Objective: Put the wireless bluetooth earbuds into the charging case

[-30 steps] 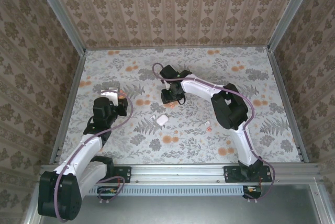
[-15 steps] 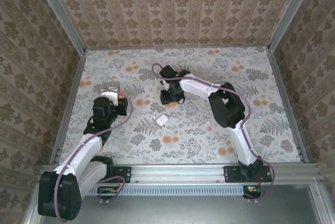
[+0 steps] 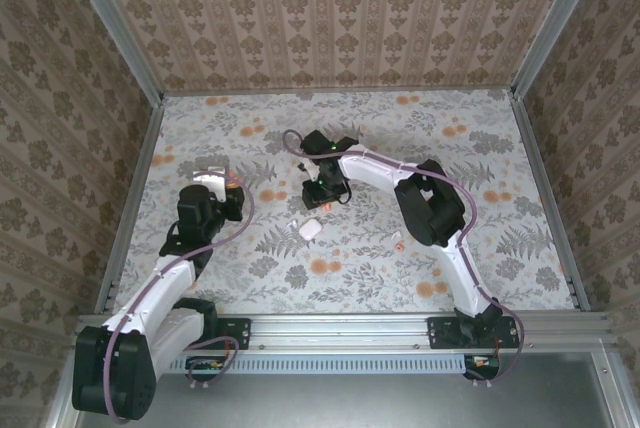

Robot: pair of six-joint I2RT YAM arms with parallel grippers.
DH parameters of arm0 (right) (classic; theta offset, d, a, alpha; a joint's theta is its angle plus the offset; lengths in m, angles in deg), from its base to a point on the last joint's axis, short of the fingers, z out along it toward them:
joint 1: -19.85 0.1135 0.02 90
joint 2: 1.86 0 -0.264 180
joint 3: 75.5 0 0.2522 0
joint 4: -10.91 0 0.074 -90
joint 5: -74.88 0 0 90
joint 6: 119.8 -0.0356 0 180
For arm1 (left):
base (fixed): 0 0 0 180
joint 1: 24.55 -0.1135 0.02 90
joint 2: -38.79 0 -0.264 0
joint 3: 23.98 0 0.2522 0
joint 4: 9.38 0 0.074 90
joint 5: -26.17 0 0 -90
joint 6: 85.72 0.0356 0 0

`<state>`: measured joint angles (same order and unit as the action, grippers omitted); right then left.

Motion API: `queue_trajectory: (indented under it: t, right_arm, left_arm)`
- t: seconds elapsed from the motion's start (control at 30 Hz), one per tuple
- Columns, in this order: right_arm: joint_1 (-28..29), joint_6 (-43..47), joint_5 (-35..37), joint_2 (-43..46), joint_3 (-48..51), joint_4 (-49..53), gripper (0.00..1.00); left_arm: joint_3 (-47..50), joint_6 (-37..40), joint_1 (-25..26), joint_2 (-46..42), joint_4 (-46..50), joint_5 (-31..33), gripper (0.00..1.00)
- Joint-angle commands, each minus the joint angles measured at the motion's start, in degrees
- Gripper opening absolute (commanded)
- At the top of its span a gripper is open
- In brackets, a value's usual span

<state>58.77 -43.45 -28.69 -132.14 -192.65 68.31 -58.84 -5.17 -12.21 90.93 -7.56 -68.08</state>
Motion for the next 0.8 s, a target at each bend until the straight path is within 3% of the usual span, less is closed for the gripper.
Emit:
queue_trajectory:
  t: [0.0,0.3,0.43,0.53,0.77]
  right_arm:
    - [0.81,2.97,-1.47,1.68,0.84,4.39,0.33]
    - [1.86,3.34,-1.31,6.22,2.37,5.01,0.32]
    - [1.52,-5.91,1.96,11.43,5.17,2.65,0.34]
    - [1.41,-13.67,2.66,15.71,9.66,0.47,0.41]
    - [-0.83,-29.69,5.0,20.07,16.38,0.9,0.42]
  left_arm:
    - [-1.77,0.39,-0.03,-0.36,-0.27,0.2,0.18]
    - [-1.49,0.06,-0.09,-0.6,-0.22,-0.04,0.18]
    - [-1.83,-0.21,-0.03,-0.56,-0.4,-0.65,0.18]
    - [-2.42,-0.23,0.02,-0.09,-0.06,-1.27,0.18]
    - [-2.46,-0.29,0.11,2.31,-1.3,-2.25,0.18]
